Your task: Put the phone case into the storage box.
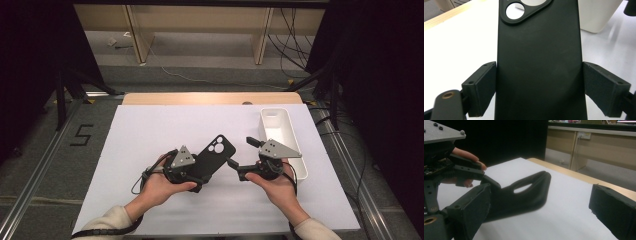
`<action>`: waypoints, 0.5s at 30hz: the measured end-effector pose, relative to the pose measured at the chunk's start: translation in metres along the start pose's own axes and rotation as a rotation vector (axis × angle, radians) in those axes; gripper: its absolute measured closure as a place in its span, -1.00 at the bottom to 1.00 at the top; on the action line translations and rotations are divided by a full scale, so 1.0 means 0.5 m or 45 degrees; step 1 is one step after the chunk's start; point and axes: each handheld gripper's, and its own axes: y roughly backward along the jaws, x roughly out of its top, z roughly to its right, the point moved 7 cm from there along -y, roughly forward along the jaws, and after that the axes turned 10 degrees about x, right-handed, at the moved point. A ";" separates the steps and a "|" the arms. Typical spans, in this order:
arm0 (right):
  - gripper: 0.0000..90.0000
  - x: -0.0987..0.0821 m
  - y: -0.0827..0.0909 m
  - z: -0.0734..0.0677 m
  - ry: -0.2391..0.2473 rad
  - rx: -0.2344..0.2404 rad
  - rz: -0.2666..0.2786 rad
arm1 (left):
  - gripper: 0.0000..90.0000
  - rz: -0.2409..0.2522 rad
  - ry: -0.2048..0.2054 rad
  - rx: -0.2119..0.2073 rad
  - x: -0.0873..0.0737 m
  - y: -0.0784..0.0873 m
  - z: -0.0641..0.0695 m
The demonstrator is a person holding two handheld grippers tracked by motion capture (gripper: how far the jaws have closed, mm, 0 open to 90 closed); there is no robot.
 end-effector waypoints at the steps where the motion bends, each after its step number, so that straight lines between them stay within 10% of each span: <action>1: -0.88 0.001 -0.004 0.000 0.005 0.001 -0.001 | -0.66 -0.005 -0.006 -0.003 0.000 0.000 0.002; 15: -0.88 0.005 -0.039 0.012 -0.037 -0.003 -0.008 | -0.66 0.008 -0.025 -0.010 0.002 -0.004 0.021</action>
